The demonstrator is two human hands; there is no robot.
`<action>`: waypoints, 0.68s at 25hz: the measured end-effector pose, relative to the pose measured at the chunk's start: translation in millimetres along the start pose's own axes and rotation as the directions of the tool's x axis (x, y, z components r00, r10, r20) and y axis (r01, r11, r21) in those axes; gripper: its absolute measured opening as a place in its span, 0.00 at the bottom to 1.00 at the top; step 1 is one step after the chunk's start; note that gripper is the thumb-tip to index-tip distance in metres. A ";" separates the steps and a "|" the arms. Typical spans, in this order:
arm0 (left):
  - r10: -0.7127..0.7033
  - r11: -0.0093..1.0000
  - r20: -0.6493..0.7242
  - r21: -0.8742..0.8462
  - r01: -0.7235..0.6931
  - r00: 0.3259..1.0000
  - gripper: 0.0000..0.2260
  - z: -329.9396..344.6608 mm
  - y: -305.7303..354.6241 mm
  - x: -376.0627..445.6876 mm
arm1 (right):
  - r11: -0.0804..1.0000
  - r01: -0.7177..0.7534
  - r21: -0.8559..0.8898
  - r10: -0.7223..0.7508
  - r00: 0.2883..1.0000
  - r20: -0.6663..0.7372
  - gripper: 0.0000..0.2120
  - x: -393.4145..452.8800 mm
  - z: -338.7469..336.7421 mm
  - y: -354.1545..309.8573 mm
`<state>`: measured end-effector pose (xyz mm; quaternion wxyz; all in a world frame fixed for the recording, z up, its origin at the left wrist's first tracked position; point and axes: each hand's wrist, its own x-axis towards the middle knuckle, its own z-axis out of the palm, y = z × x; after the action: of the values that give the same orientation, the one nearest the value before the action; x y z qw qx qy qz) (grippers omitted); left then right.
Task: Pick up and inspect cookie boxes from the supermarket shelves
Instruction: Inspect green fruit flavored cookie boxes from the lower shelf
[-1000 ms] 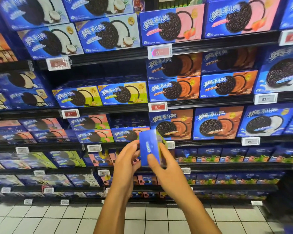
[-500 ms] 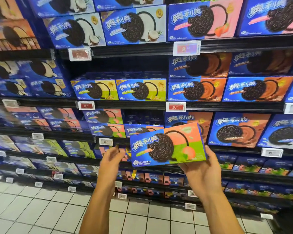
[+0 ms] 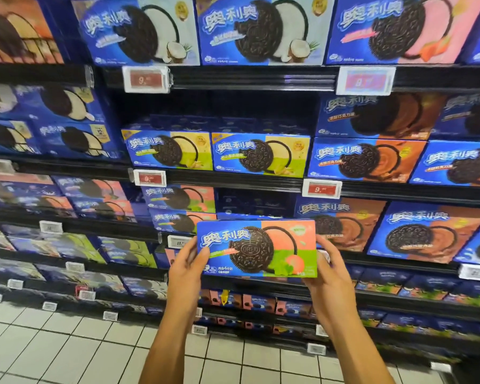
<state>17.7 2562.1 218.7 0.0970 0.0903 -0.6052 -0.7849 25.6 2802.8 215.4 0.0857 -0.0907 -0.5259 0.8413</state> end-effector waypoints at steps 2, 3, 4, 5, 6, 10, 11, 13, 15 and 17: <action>-0.010 1.000 0.005 0.013 0.010 1.000 0.13 -5.4 -3.8 22.6 | 0.991 0.017 -0.131 -0.021 0.999 -0.030 0.12 7.8 14.6 8.3; -0.005 1.000 0.015 0.024 0.004 1.000 0.12 -6.1 -5.6 32.3 | 0.985 0.019 -0.170 -0.025 0.999 -0.032 0.12 9.8 21.1 12.1; -0.001 0.999 0.031 0.037 0.000 1.000 0.12 -6.6 -7.8 41.4 | 0.975 0.026 -0.220 -0.033 0.999 -0.031 0.11 11.4 26.1 15.6; -0.002 0.998 0.049 0.060 -0.001 0.999 0.12 -6.7 -10.3 52.3 | 0.959 0.043 -0.281 -0.051 0.998 -0.022 0.13 13.4 31.1 19.0; -0.007 0.996 0.069 0.088 0.001 0.998 0.12 -5.1 -11.8 61.7 | 0.934 0.064 -0.352 -0.073 0.997 -0.010 0.16 17.4 34.2 23.2; 0.024 0.956 0.062 0.290 -0.041 0.998 0.13 3.0 -20.3 96.8 | 0.803 0.098 -0.588 -0.156 0.987 -0.048 0.17 42.0 45.8 32.3; 0.029 0.932 0.059 0.359 -0.048 0.998 0.14 5.3 -21.9 104.6 | 0.780 0.077 -0.621 -0.159 0.984 -0.077 0.17 49.4 49.3 31.9; 0.052 0.902 0.052 0.427 -0.069 0.997 0.14 8.3 -22.8 117.8 | 0.741 0.082 -0.666 -0.191 0.977 -0.092 0.16 62.7 54.6 30.4; 0.091 0.895 0.060 0.433 -0.108 0.994 0.12 12.7 -21.4 128.6 | 0.734 0.081 -0.674 -0.222 0.967 -0.126 0.15 74.9 57.1 31.8; 0.088 0.897 0.052 0.431 -0.102 0.995 0.13 19.1 -19.8 137.1 | 0.736 0.036 -0.676 -0.226 0.954 -0.196 0.17 88.2 60.0 33.0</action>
<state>-120.4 2549.0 201.0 0.1031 0.0678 -0.7695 -0.6266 -76.0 2757.5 206.0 0.1769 -0.1894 -0.7794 0.5704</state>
